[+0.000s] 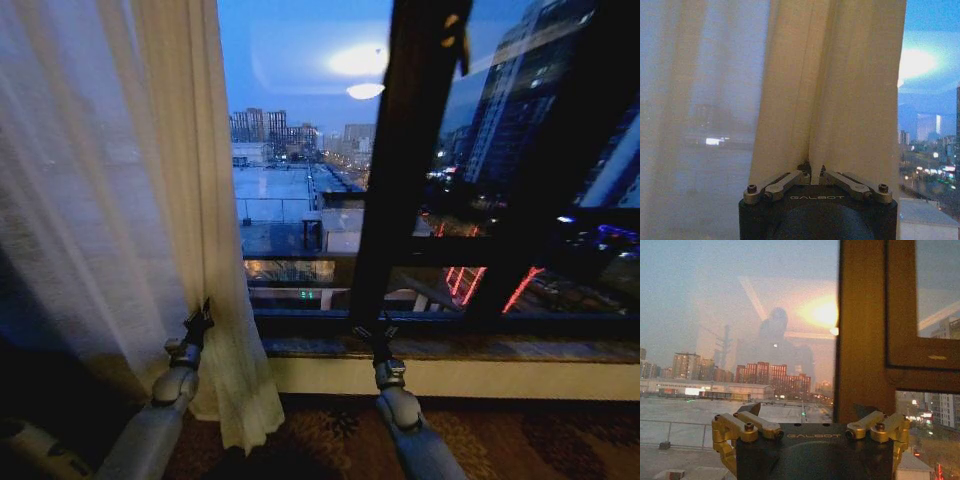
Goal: Open the curtains by pulling them apart, changing their state from closed to fully open.
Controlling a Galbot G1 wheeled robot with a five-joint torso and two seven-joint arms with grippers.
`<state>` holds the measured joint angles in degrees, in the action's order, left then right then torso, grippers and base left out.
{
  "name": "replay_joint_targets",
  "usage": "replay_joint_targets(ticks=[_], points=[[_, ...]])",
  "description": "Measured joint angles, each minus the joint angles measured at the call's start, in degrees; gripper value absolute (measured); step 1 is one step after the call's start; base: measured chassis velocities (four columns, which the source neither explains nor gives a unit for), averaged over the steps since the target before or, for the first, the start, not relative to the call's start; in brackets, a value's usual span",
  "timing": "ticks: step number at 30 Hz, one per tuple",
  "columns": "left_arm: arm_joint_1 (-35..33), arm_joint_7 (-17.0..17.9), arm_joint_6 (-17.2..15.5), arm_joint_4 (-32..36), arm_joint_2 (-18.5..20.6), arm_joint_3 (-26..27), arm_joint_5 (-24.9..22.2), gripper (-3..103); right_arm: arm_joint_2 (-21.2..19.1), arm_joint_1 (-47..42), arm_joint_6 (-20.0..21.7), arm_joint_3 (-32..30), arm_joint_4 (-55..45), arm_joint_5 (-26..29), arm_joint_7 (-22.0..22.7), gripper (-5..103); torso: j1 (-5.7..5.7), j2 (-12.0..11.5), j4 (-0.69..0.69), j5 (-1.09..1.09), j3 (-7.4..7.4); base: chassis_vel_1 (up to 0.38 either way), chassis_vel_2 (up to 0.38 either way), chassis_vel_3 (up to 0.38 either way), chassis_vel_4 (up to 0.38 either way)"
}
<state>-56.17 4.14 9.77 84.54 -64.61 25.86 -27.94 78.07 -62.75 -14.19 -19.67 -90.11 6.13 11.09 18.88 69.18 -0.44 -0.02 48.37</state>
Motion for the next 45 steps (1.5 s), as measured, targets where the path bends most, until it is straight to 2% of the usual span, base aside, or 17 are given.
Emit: replay_joint_targets(ticks=[5, 9, 21, 45], points=[[0.0, 0.1, 0.0, 0.0, 0.1, 0.0, 0.0, 0, 0.0, 0.0, 0.0, 0.0, 0.0, 0.0, 0.0, 100, 0.0, 0.0, 0.01, -0.01, 0.0, 0.055, 0.057, -0.031, -0.041], [0.2, 0.0, 0.0, 0.0, -0.1, -0.1, 0.1, 0, 0.0, 0.0, 0.0, -0.1, 0.0, 0.0, 0.0, 100, 0.0, 0.0, -0.07, 0.04, 0.01, -0.034, -0.048, 0.023, 0.027], [0.4, 0.0, 0.0, -0.1, 0.1, -0.2, 0.2, 0, 0.0, 0.0, 0.0, 0.0, 0.0, 0.0, 0.0, 100, 0.0, 0.0, -0.01, 0.01, 0.01, -0.018, -0.013, 0.011, 0.012], [0.1, 0.0, -0.1, 0.2, -0.3, -0.2, 0.5, 0, 0.0, 0.0, 0.0, 0.0, 0.0, 0.0, 0.0, 100, 0.0, 0.0, -0.04, 0.02, 0.0, 0.017, 0.019, -0.021, -0.019]])
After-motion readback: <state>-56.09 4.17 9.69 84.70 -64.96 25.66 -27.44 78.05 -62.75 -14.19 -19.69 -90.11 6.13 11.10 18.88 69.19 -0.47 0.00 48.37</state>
